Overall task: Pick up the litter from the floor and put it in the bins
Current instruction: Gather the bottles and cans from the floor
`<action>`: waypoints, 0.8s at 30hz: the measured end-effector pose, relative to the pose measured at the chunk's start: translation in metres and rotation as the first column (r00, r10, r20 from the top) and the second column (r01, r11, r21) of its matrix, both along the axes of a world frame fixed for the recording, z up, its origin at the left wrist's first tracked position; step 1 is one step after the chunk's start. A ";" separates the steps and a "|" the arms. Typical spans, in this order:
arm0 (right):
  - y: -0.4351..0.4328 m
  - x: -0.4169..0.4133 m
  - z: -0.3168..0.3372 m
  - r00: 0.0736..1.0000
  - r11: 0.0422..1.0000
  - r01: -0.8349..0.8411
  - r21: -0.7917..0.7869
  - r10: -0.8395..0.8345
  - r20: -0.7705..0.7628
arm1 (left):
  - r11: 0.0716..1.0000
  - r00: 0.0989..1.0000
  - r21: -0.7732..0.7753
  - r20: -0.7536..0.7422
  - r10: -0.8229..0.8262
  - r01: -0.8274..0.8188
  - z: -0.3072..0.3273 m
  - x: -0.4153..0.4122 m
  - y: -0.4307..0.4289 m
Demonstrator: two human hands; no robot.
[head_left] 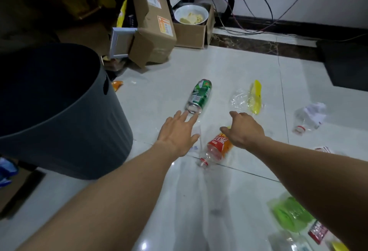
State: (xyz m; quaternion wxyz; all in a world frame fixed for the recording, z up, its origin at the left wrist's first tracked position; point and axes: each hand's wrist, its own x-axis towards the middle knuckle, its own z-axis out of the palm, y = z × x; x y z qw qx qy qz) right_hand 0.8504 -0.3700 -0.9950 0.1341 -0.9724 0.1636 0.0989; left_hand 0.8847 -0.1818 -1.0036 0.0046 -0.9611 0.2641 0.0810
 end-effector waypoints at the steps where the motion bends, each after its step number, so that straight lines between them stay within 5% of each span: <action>1: 0.003 0.000 -0.006 0.999 0.999 0.035 0.042 -0.035 -0.013 | 1.000 1.000 0.002 -0.005 0.010 -0.010 -0.004 0.000 0.002; 8: 0.011 0.003 -0.042 0.946 0.891 0.323 0.317 -0.308 -0.099 | 1.000 1.000 0.005 -0.016 0.003 -0.002 -0.027 0.000 0.009; 17: 0.012 0.004 -0.070 0.857 0.709 0.499 0.498 -0.489 -0.161 | 1.000 0.999 0.007 -0.036 -0.005 0.005 -0.046 0.004 0.013; 24: 0.011 0.010 -0.074 0.708 0.380 0.636 0.671 -0.634 -0.312 | 1.000 0.999 -0.017 -0.036 -0.002 0.001 -0.055 0.004 0.011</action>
